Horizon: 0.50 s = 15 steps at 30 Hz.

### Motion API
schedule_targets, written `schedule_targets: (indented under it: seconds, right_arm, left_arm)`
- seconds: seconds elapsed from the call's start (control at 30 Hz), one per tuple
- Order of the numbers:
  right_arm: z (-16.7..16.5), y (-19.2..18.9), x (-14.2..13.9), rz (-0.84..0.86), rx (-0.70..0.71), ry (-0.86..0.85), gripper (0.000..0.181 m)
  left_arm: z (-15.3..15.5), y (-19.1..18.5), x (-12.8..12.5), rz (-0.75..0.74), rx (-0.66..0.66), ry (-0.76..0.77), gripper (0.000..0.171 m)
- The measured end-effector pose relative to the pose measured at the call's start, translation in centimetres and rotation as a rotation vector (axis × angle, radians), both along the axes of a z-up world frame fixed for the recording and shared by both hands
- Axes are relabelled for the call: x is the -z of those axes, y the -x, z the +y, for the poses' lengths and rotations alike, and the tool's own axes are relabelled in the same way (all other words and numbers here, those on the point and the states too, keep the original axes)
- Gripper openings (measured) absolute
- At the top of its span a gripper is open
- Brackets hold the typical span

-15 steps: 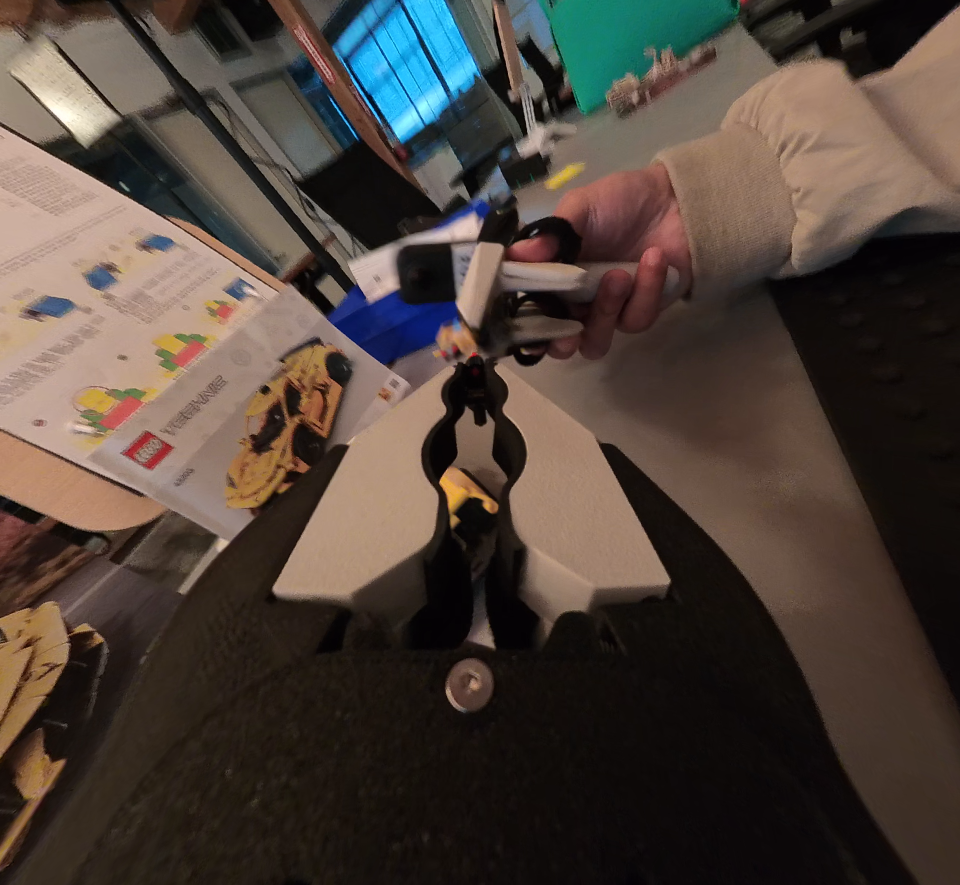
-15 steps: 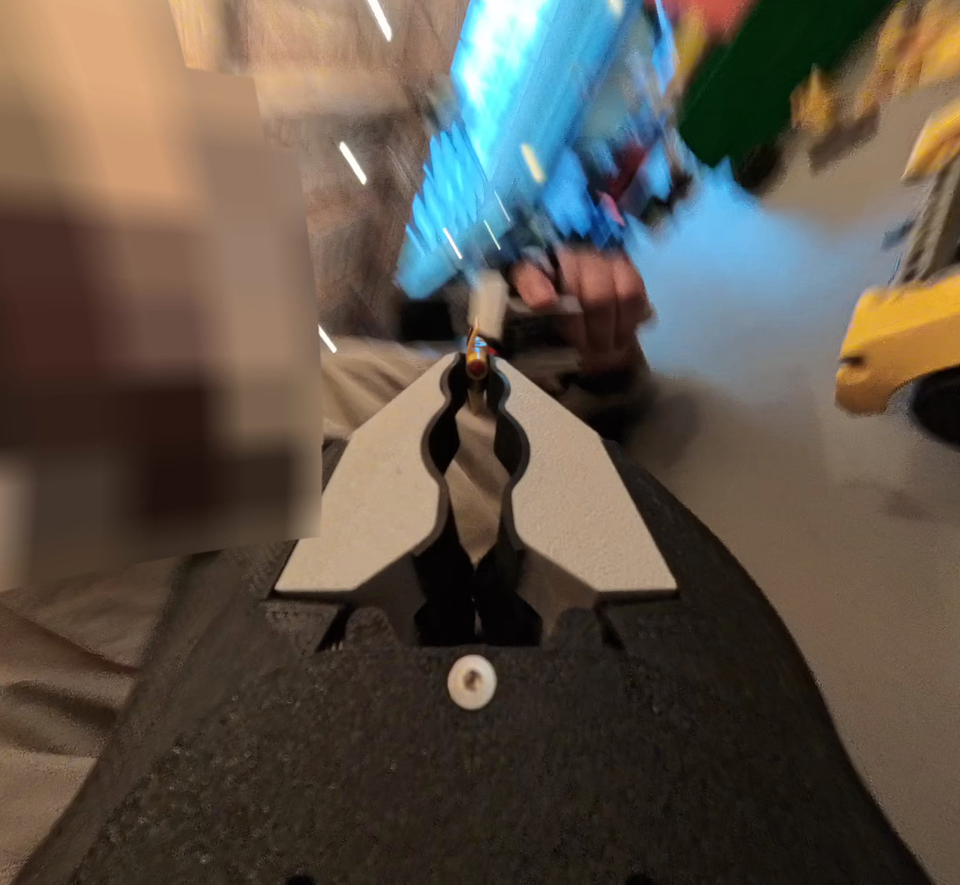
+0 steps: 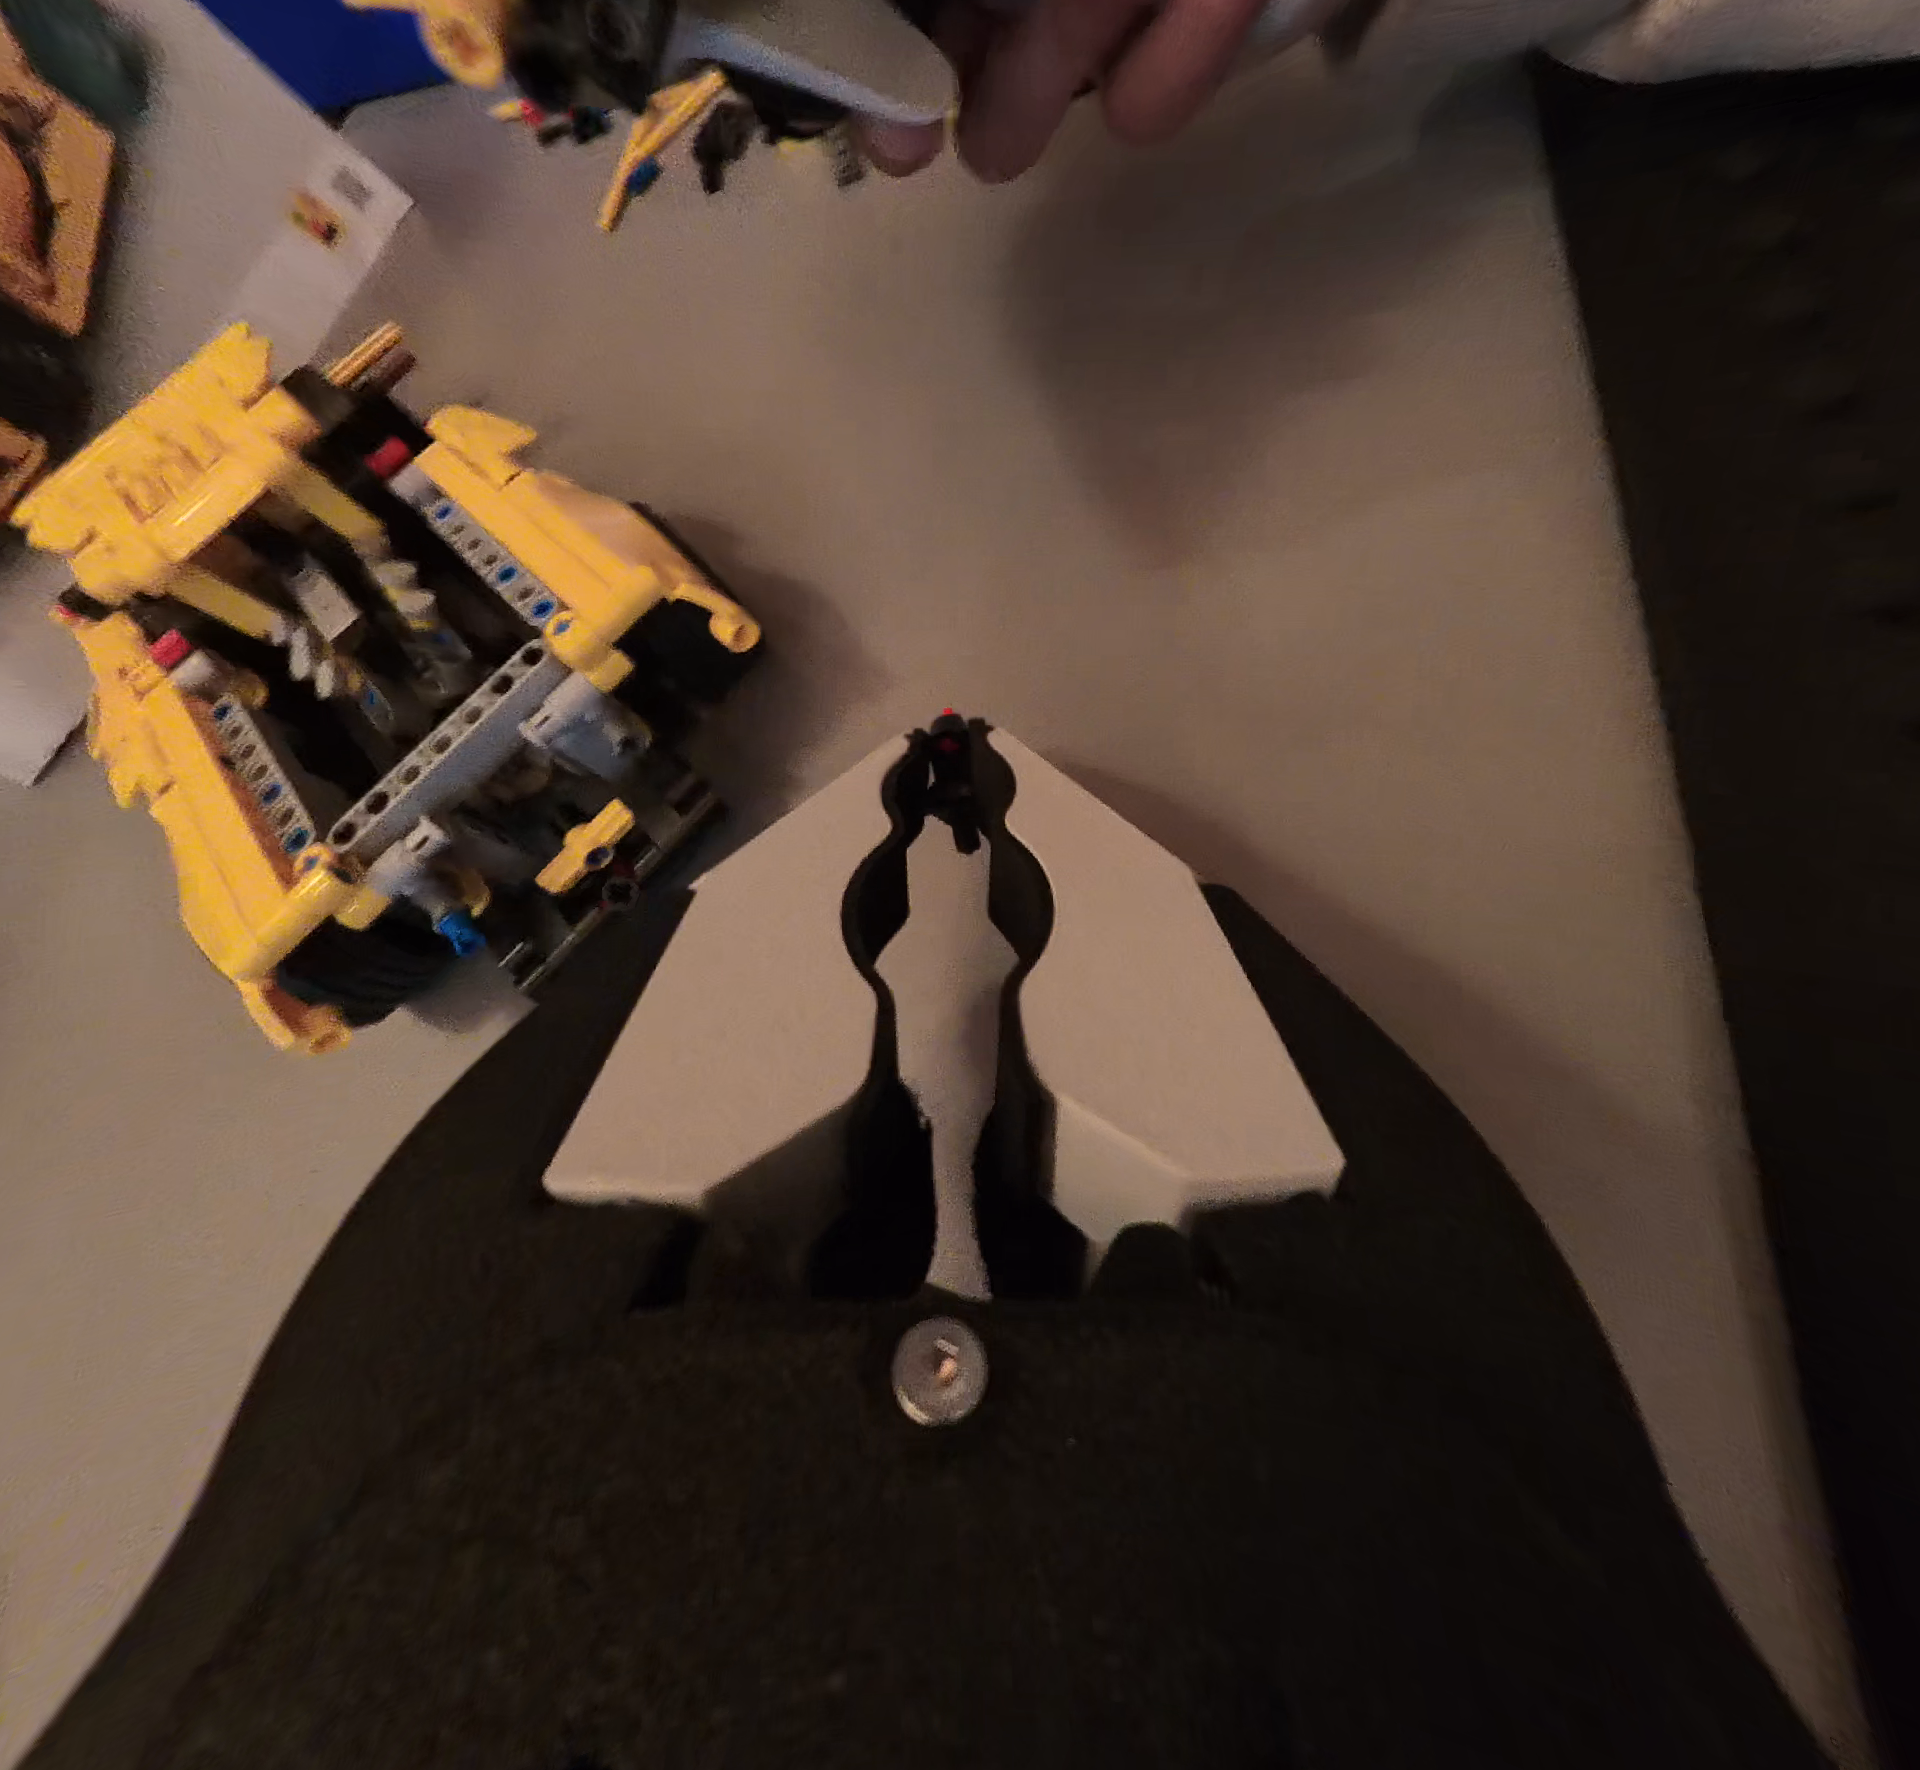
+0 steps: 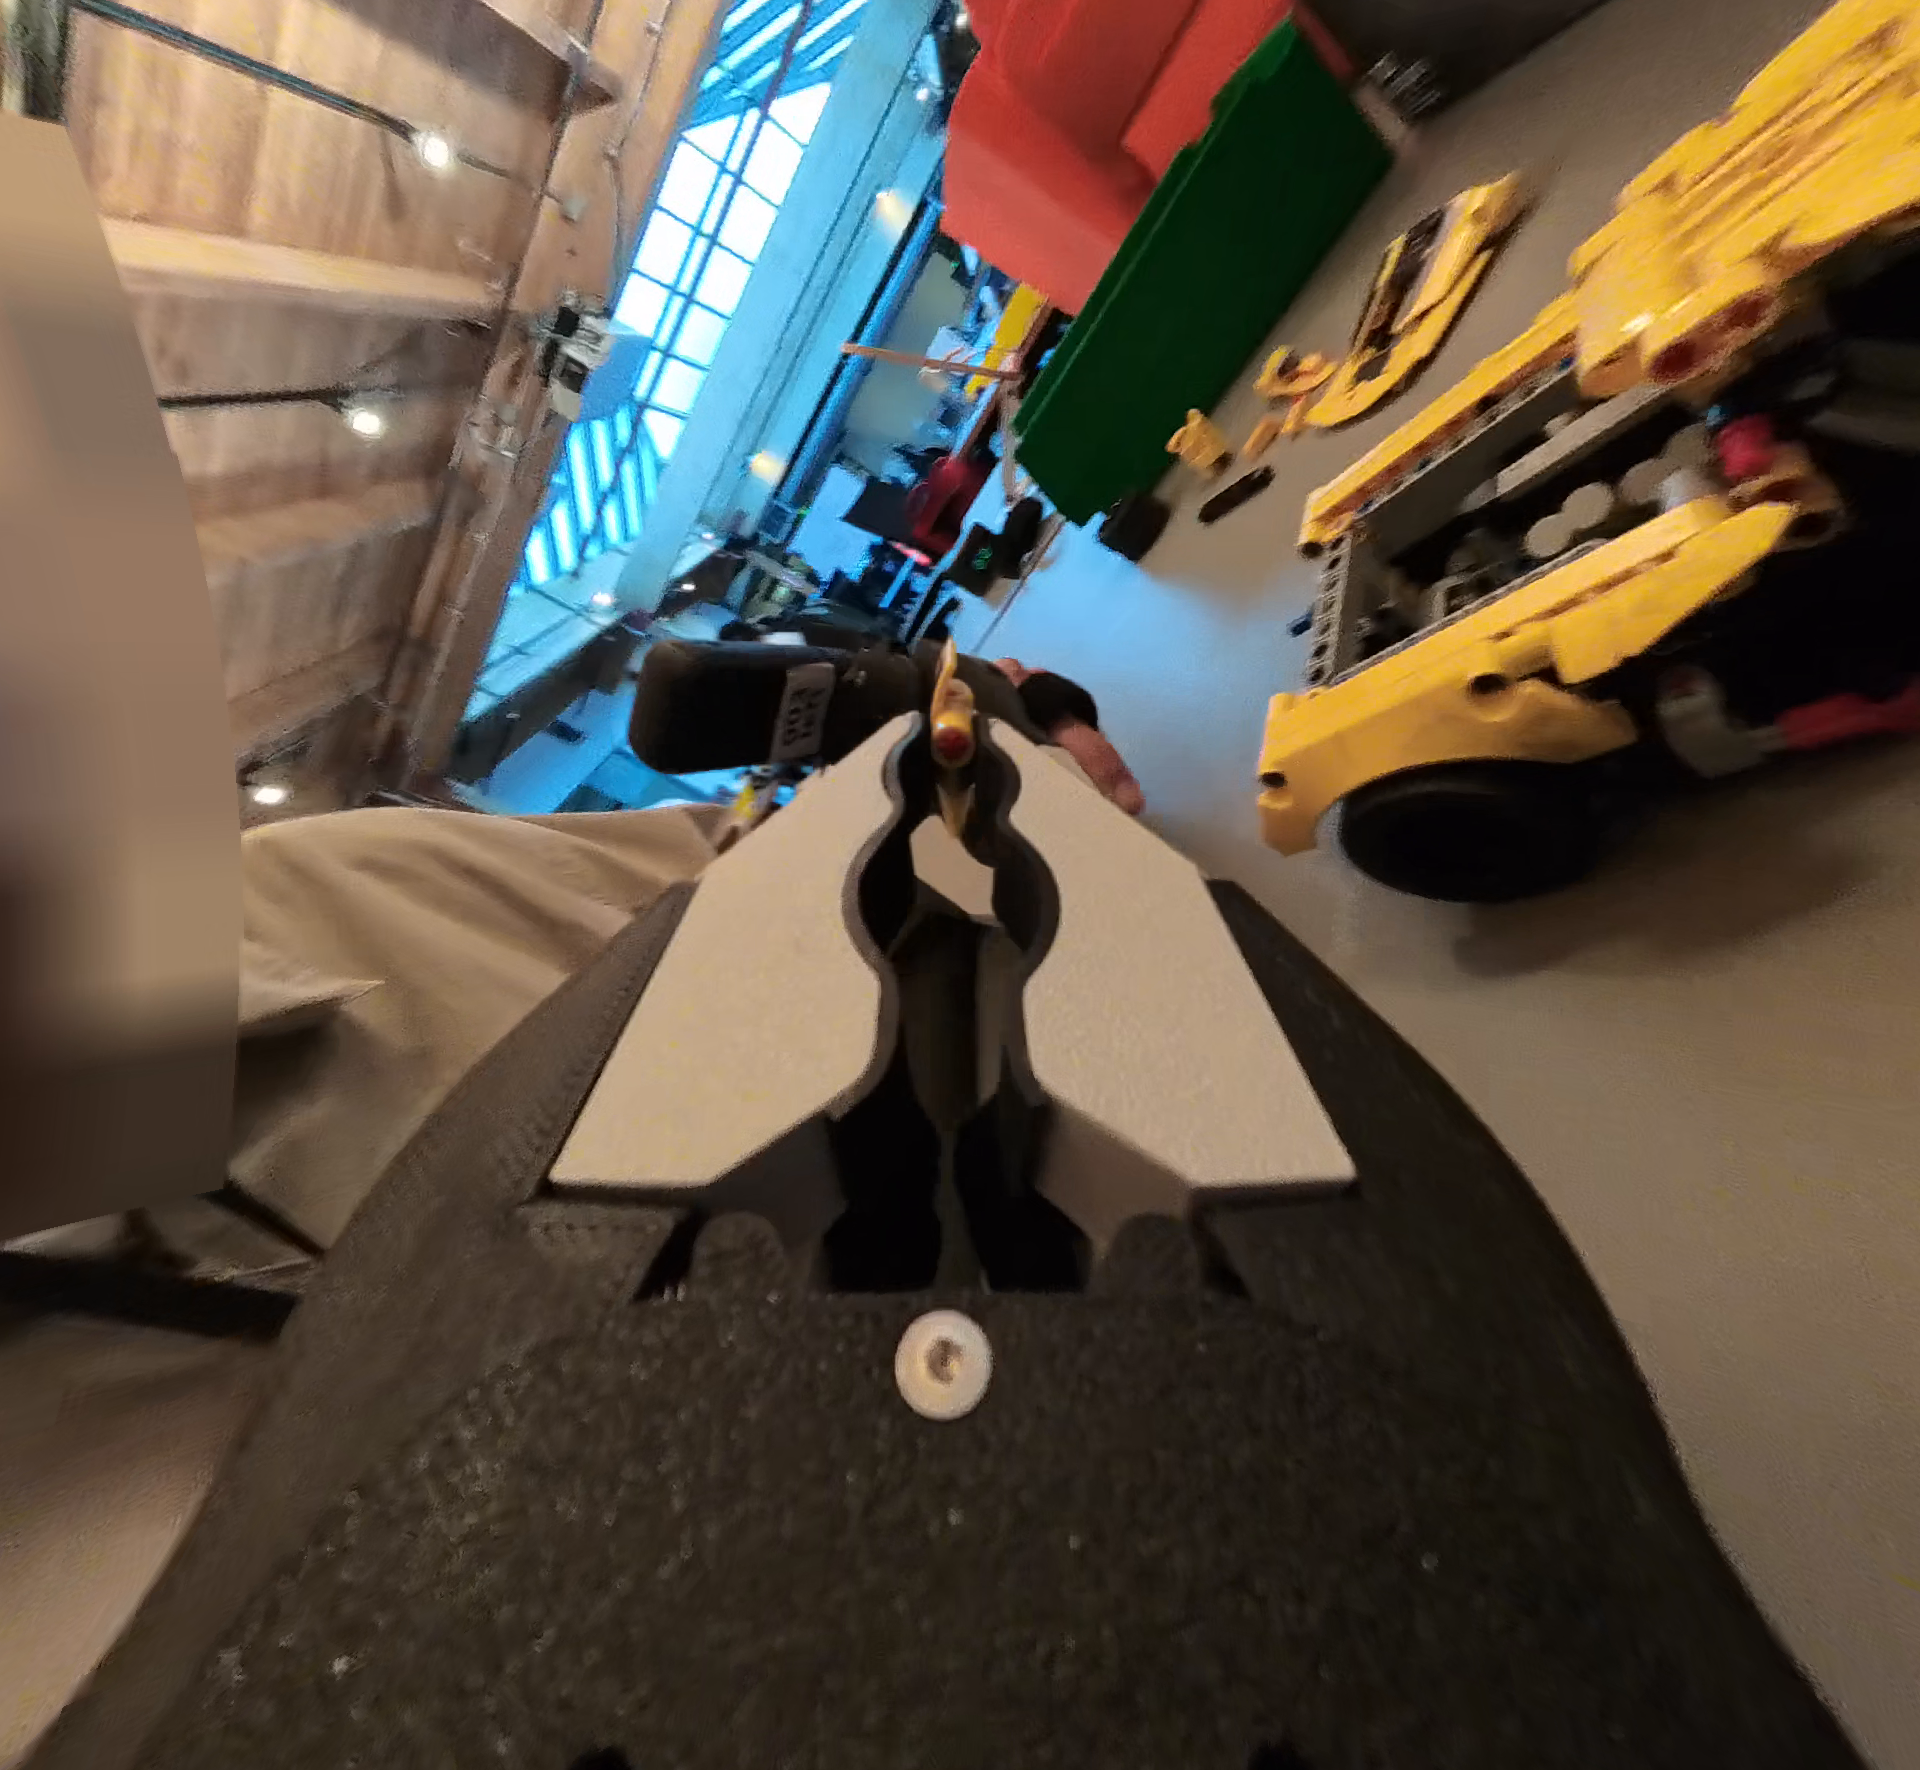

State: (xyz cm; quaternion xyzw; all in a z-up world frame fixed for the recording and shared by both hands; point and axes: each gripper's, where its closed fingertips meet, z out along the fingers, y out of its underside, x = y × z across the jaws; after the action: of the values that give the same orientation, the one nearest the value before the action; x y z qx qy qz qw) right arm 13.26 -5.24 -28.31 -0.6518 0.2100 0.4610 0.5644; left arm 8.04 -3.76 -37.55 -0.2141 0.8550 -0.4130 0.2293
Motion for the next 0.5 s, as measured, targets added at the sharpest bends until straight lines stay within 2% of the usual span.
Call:
schedule_targets:
  seconds: [0.13, 0.23, 0.3, 0.37, 0.43, 0.5]
  right_arm:
    - [0.2, -0.1, 0.0, -0.205, 0.055, 0.019, 0.005]
    - [0.7, -0.4, 0.6, -0.570, 0.153, 0.097, 0.006]
    - [0.9, -0.5, 0.4, -0.856, 0.212, 0.123, 0.006]
    - [1.1, 0.0, 0.2, -1.167, 0.234, 0.122, 0.006]
    - [1.4, 0.9, 0.1, -1.483, 0.262, 0.086, 0.006]
    - [1.7, 1.6, -0.7, -1.760, 0.350, 0.006, 0.005]
  left_arm:
    - [0.1, 0.2, 1.9, 0.112, -0.012, -0.016, 0.007]
    - [0.1, 0.0, 2.1, 0.114, -0.029, -0.016, 0.010]
    - [0.1, 0.0, 1.6, 0.152, -0.050, 0.050, 0.019]
    - [0.0, -0.3, -0.3, 0.205, -0.080, 0.212, 0.023]
    - [0.3, -1.1, -4.0, 0.212, -0.123, 0.471, 0.024]
    - [0.7, -1.2, -8.0, 0.239, -0.101, 0.764, 0.027]
